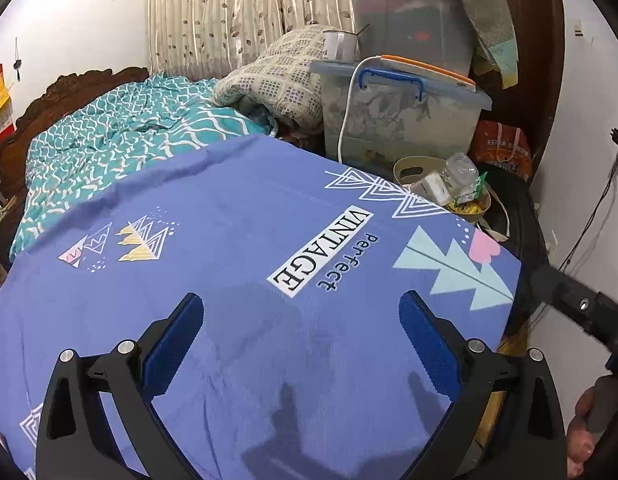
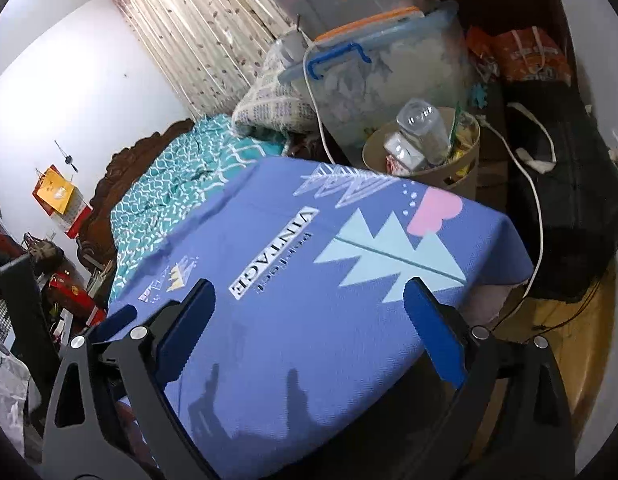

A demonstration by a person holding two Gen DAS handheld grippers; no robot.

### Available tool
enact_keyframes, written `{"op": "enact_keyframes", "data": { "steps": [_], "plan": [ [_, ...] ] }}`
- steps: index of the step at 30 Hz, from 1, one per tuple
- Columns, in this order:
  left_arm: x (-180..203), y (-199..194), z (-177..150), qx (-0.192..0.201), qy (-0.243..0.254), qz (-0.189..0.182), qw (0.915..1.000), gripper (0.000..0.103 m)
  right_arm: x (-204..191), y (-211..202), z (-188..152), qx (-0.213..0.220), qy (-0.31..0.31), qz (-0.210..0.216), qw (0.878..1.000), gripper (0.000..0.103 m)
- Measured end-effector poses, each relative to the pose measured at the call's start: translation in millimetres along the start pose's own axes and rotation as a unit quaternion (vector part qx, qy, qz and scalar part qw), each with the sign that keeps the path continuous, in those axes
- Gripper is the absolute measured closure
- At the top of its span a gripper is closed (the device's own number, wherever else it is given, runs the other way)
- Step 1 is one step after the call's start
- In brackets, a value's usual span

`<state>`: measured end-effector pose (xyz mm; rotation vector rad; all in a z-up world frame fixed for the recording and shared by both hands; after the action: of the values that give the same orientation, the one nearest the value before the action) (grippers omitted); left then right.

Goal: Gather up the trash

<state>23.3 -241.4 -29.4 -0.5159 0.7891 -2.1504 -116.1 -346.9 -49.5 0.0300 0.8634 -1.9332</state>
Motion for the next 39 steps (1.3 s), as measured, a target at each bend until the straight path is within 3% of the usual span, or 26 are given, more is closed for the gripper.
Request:
{"op": "enact_keyframes", "data": {
  "steps": [11, 23, 27, 31, 39],
  "plan": [
    [-15.5, -21.6, -5.0, 0.029, -0.013, 0.035, 0.9989, 0.009, -32.0, -31.1, 14.0, 0.067, -0.063, -0.025, 0.995, 0.006],
    [-24.5, -20.8, -14.6, 0.029, -0.005, 0.084, 0.996, 0.009, -29.9, -13.4, -6.5, 0.059, -0.052, -0.007, 0.997, 0.006],
    [-26.2, -17.4, -19.1, 0.02, -0.008, 0.088, 0.9959, 0.009, -25.6, -9.3, -10.2, 0.054, -0.043, -0.015, 0.997, 0.004],
    [-25.5, -18.1, -21.3, 0.019, -0.01, 0.084, 0.9962, 0.009, -18.9, -13.0, -11.1, 0.063, -0.04, -0.05, 0.996, 0.003],
    [-18.6, -24.8, -21.2, 0.032, -0.013, 0.067, 0.9972, 0.009, -10.9, -12.2, -19.9, 0.06, -0.024, -0.06, 0.996, 0.003]
  ]
}}
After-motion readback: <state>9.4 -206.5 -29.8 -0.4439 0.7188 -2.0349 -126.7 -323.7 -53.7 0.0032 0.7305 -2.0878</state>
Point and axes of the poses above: each gripper's, at about its wrist camera, not at the fingertips, and y roughly the way its jaws point, x to its right, z to its top, the point moved 7 cm from there along y, roughly the way its jaws point, and after that the axes turned 13 degrees about -y, right-handed, at the moved point
